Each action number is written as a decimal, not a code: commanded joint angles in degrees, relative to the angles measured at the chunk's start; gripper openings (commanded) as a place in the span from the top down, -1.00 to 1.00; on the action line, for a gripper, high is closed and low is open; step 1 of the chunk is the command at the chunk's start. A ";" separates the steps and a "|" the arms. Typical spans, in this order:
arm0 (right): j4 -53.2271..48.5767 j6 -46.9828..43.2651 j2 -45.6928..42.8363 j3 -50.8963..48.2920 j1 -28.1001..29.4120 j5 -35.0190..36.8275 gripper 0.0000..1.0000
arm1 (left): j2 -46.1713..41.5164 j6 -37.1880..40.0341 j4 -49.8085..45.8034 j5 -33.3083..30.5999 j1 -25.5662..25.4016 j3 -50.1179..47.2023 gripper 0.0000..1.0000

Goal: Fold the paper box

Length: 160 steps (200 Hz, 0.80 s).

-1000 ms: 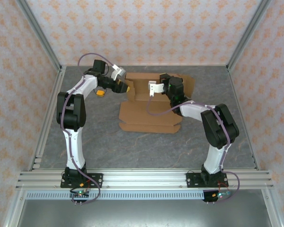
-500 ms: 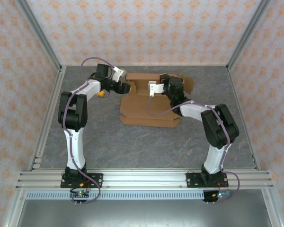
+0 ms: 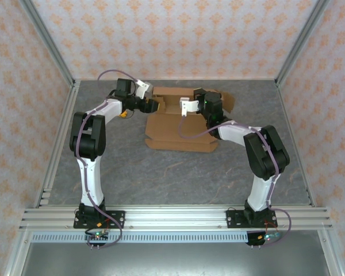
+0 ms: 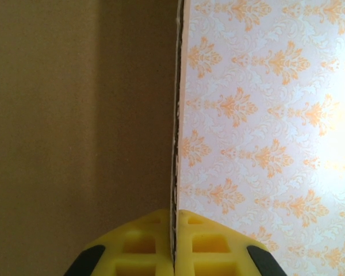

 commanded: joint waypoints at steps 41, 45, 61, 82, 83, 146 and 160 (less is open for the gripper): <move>-2.67 -3.74 5.34 2.64 -0.46 0.93 1.00 | -1.93 1.49 -0.14 2.25 -0.34 3.09 -0.30; -2.27 -4.02 5.79 2.79 -0.52 1.28 1.00 | -1.93 1.66 -0.19 2.46 -0.34 3.15 -0.30; -0.54 -4.34 7.29 3.07 -0.64 1.49 1.00 | -1.89 2.02 -0.42 2.23 -0.30 3.57 -0.30; 1.20 -4.44 8.14 2.68 -0.60 0.93 1.00 | -1.42 2.90 -1.78 1.45 -0.39 4.33 -0.29; 1.33 -4.44 8.11 2.63 -0.60 0.93 1.00 | -1.46 2.91 -1.82 1.39 -0.37 4.33 -0.29; 0.00 -2.44 5.05 3.44 -0.18 -0.38 1.00 | -1.41 4.25 -2.56 -4.72 -1.54 3.68 -0.22; -0.56 -2.60 4.47 3.50 0.06 -0.47 1.00 | -1.36 2.92 -1.03 -5.47 -1.64 3.46 -0.16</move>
